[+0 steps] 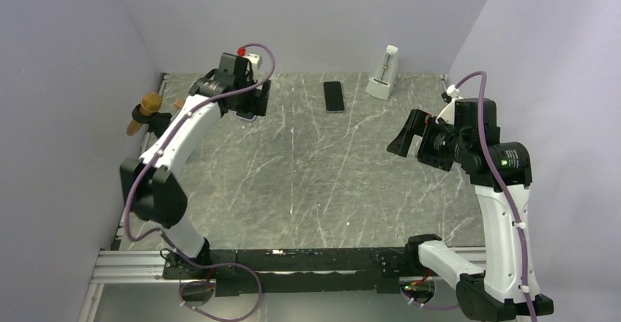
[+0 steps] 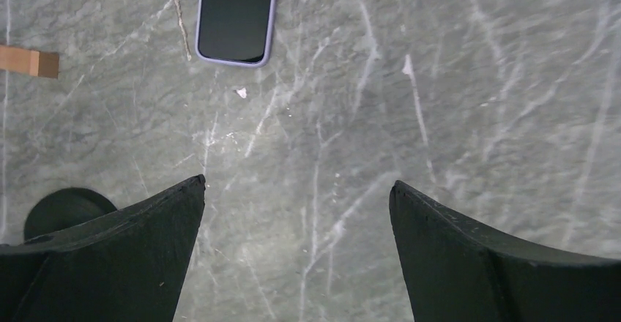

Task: Take the phone out of the phone case
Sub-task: Pick up the phone at the center of the board.

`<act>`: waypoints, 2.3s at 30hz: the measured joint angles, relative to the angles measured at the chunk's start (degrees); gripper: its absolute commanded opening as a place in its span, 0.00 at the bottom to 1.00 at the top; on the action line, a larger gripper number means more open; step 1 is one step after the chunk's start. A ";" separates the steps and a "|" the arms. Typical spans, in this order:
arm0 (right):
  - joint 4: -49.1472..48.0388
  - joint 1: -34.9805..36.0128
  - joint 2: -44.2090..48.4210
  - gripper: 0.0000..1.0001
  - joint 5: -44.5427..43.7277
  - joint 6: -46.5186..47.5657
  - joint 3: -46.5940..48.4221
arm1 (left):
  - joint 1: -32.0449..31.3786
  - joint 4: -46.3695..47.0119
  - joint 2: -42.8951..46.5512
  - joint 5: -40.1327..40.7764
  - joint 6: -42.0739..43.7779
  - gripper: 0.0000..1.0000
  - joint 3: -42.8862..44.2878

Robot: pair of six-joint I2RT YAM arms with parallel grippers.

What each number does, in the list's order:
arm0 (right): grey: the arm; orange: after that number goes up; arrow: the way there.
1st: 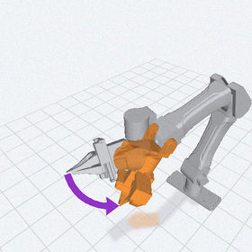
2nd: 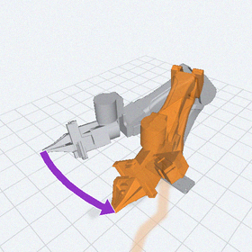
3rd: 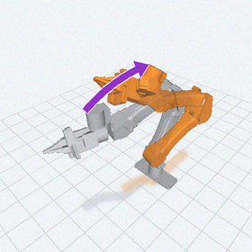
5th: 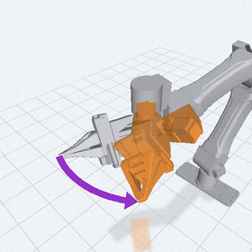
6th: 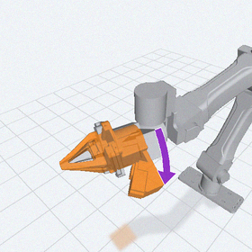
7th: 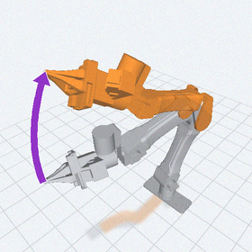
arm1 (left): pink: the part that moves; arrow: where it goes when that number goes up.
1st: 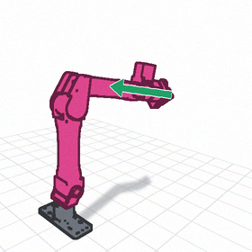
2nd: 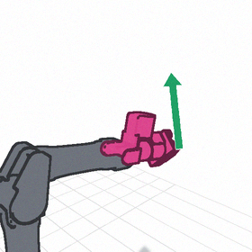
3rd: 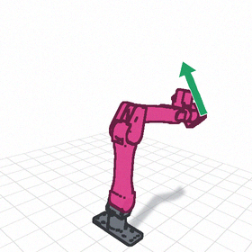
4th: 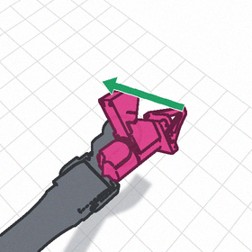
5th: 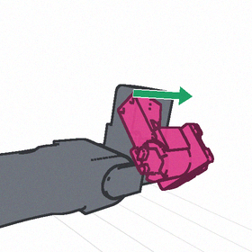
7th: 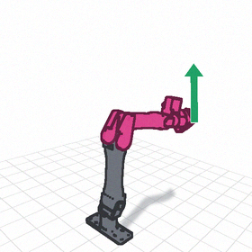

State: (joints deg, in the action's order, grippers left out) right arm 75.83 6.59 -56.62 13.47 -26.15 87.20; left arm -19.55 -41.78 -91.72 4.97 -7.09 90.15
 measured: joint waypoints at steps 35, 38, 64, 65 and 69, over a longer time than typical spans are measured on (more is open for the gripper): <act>0.83 -0.02 -16.44 1.00 -2.80 5.70 5.51 | 9.60 -8.33 -46.38 -6.49 5.90 0.99 34.93; 0.81 -0.02 -16.83 1.00 -2.93 5.70 5.51 | 9.60 -8.31 -47.45 -6.60 5.79 0.99 35.26; 0.55 -0.13 -17.99 1.00 -2.95 4.96 5.51 | 8.98 -4.76 -48.76 -0.98 4.26 0.99 35.23; 0.52 -0.13 -18.14 1.00 -2.95 4.94 5.51 | 8.96 -4.74 -48.76 -0.81 4.26 0.99 35.23; 0.37 -0.13 -18.71 1.00 -2.93 4.79 5.51 | 8.66 -3.93 -48.65 1.36 4.57 0.99 34.49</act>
State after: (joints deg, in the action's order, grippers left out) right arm 76.20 6.46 -75.33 10.55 -21.37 92.71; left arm -10.90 -45.71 -140.38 6.33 -2.52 124.64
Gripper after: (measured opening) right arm 0.995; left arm 0.989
